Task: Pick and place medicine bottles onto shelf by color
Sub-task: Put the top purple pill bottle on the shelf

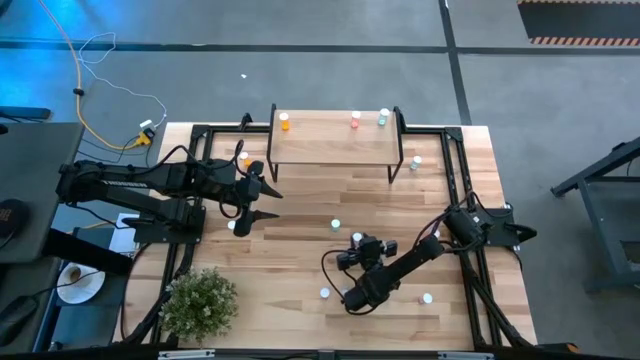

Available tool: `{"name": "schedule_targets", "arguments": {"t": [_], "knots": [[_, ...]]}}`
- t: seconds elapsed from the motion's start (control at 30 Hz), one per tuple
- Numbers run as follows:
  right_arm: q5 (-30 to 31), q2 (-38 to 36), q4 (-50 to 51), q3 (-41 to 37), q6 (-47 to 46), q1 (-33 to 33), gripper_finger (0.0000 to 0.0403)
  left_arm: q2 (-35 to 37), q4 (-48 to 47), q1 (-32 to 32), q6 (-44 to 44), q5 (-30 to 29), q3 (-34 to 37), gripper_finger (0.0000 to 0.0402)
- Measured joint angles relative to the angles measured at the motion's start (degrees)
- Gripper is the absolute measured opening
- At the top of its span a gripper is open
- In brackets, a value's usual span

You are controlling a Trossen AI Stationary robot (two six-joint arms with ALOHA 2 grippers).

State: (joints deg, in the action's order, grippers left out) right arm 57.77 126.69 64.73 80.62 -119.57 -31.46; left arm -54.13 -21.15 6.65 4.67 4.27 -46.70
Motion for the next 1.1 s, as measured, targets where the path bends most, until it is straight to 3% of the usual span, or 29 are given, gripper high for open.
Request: {"name": "schedule_targets", "arguments": {"t": [0.5, 1.1], "knots": [[-0.63, 0.0, 0.18, 0.0, 0.02, -0.02, 0.0091, 0.0, 0.0, 0.0, -0.09, 0.0, 0.0, 0.0236], [0.59, -4.8, 2.87, 0.0, 0.33, -1.21, 0.0086, -0.02, -0.04, 0.0, -0.12, 0.02, 0.0, 0.0236]]}}
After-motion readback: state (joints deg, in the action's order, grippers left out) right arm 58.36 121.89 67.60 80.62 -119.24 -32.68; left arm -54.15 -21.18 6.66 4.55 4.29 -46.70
